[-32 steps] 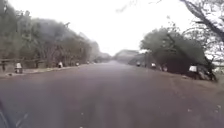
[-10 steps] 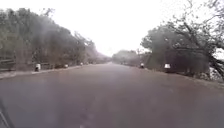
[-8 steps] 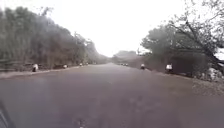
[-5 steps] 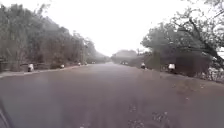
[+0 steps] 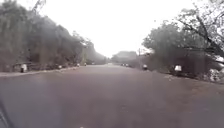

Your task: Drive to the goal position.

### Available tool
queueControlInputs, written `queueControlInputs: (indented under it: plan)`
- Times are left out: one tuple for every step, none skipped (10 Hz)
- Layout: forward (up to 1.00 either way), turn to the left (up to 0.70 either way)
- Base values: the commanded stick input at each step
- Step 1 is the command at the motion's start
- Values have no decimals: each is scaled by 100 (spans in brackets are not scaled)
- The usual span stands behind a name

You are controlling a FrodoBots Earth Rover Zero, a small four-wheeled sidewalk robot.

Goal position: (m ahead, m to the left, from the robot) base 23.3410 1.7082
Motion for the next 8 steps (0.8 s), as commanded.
queueControlInputs:
  plan:
    - [100,0]
    - [100,0]
    - [100,0]
    - [100,0]
    - [100,0]
    - [100,0]
    - [100,0]
    - [100,5]
